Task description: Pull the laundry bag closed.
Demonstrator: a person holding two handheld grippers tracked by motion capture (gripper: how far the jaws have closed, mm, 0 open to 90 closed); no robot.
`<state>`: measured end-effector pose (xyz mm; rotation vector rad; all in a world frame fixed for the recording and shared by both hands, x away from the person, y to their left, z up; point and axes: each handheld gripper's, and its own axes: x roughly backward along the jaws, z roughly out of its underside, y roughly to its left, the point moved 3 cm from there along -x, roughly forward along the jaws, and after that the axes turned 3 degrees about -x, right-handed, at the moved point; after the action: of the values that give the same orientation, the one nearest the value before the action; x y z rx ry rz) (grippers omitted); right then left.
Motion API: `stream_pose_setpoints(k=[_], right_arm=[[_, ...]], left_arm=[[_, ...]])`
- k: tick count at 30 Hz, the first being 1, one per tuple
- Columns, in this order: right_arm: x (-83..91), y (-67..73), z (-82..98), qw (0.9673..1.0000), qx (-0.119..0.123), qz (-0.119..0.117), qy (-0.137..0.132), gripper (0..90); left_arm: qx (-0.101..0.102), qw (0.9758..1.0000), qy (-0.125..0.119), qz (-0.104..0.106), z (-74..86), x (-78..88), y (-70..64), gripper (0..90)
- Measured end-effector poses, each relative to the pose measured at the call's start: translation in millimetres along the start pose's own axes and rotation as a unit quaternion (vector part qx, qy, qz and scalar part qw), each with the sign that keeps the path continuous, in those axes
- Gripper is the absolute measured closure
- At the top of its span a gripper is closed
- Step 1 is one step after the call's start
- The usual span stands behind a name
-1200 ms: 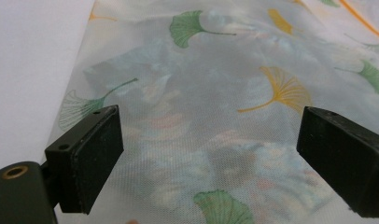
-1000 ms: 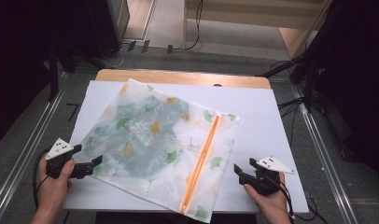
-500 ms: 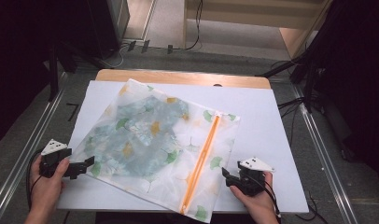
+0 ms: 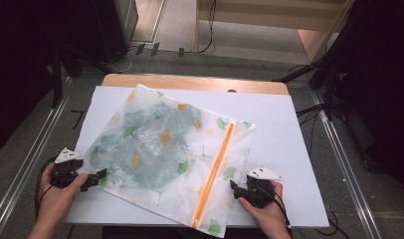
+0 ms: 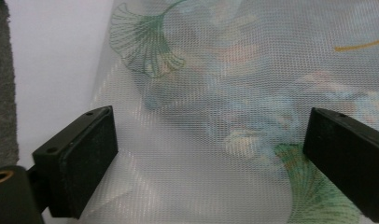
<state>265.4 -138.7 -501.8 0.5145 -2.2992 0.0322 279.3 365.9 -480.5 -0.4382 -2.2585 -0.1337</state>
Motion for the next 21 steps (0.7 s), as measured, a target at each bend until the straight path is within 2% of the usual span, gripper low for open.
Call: stream_pose_setpoints(k=[2,3,5,8,10,11,13,15,16,17,19,21], right_arm=[[-2.6,4.3,-1.7,0.9999,0.004,0.008,0.006,31.1],[-4.4,8.1,-2.9,0.9997,0.007,0.019,0.011,29.6],[-5.0,9.7,-3.0,0.9996,0.008,0.025,0.013,29.5],[-5.6,10.9,-3.8,0.9994,0.0,0.032,0.013,32.0],[-5.5,11.0,-4.3,0.9993,-0.003,0.036,0.011,36.0],[-5.5,11.0,-4.3,0.9993,-0.003,0.036,0.011,36.0],[-5.0,10.5,-4.0,0.9992,-0.003,0.038,0.009,39.0],[-4.8,10.3,-3.8,0.9993,-0.003,0.038,0.008,40.3],[-4.8,10.1,-3.8,0.9993,-0.002,0.036,0.006,40.8],[-4.7,10.0,-3.9,0.9993,-0.002,0.036,0.005,43.3],[-4.9,9.8,-4.1,0.9994,-0.002,0.034,0.003,46.7],[-5.0,9.3,-4.3,0.9995,-0.001,0.032,0.001,48.3]], left_arm=[[-0.005,0.9999,0.0,0.012,-1.0,-0.9,-4.0,3.5],[-0.014,0.9998,0.003,0.017,-1.2,-1.1,-6.8,6.6],[-0.039,0.9991,0.012,0.01,-0.8,-2.1,-11.9,6.8],[-0.047,0.9987,0.018,-0.001,-1.2,-2.5,-14.7,9.1],[-0.053,0.9984,0.017,-0.004,-0.7,-1.3,-13.5,14.6],[-0.048,0.9987,0.014,-0.006,-1.4,0.6,-11.1,14.6],[-0.024,0.999,-0.01,-0.035,-4.4,8.2,2.2,15.8],[0.013,0.9975,-0.035,-0.061,-6.6,15.0,19.8,15.5],[0.026,0.9966,-0.037,-0.068,-6.7,15.0,26.6,13.9],[0.033,0.997,-0.031,-0.062,-6.2,12.8,31.2,14.4],[0.029,0.9984,-0.013,-0.047,-4.3,4.3,32.7,15.1],[0.003,0.9987,-0.003,-0.05,-5.7,-1.5,27.2,12.6]])
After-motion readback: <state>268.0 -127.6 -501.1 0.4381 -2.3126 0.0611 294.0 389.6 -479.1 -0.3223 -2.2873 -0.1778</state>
